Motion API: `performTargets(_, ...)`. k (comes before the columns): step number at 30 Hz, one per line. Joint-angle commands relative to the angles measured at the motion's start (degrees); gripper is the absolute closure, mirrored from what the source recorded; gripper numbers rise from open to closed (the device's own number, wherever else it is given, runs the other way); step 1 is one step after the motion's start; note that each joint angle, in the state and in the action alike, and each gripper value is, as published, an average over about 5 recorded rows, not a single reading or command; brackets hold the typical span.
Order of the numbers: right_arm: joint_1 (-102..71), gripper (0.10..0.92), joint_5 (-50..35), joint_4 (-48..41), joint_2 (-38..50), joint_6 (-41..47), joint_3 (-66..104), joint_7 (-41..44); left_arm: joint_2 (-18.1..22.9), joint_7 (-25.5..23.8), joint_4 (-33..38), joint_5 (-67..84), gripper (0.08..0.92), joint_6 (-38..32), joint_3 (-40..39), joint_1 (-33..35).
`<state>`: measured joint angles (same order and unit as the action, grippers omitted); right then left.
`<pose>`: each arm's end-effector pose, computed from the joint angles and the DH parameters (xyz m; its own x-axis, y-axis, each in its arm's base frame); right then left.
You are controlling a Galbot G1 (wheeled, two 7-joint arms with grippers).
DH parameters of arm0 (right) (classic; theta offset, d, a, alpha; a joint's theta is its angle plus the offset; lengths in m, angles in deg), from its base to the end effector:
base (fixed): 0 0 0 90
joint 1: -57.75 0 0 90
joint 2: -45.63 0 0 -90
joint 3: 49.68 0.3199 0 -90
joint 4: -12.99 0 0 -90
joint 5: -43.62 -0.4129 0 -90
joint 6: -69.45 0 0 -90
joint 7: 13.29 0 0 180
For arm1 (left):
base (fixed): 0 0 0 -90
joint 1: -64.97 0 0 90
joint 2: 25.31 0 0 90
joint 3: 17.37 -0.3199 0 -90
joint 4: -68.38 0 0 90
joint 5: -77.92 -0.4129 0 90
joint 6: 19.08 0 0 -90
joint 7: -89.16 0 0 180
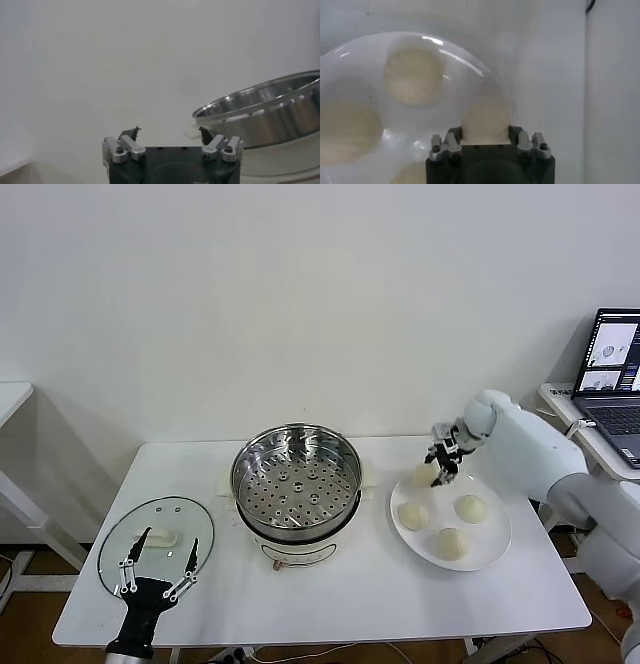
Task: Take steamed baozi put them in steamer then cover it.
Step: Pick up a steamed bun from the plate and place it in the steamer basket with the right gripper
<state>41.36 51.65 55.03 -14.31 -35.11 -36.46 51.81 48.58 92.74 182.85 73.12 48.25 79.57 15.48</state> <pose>0.6674 -0.0809 -0.1304 -0.2496 -0.2380 0.9386 -0.8721 -0.3661 -0.3248 0.1989 0.0849 -0.3415 -0.9873 0.0967 -0.1261 0.0458 0.9330 0.3568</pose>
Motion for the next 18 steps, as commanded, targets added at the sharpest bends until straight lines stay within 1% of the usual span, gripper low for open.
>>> performTargets(1,13.78,0.359,-2.62,14.49,0.24,-16.50,-7.22,2.17,0.07,0.10,0.57,-0.01,0.177,0.40,-0.30,0.03)
performTargets(5,18.98,0.358,-2.60,15.78,-4.68,-21.96,-9.51,3.14,0.15,0.18,0.79,-0.01,0.177,0.35,-0.31,0.30)
performTargets(11,21.63,0.363,-1.81,18.77,-11.41,-25.99,-13.44,3.47,0.19,0.26,0.78,0.00,0.177,0.23,-0.03,0.44)
performTargets(14,20.26,0.365,0.46,18.72,-14.38,-28.16,-14.27,3.39,0.29,0.32,0.83,0.06,0.177,0.19,0.02,0.43)
performTargets(18,16.78,0.366,5.73,17.54,-17.31,-30.14,-14.46,2.87,0.36,0.39,0.87,0.27,0.177,0.05,0.02,0.40)
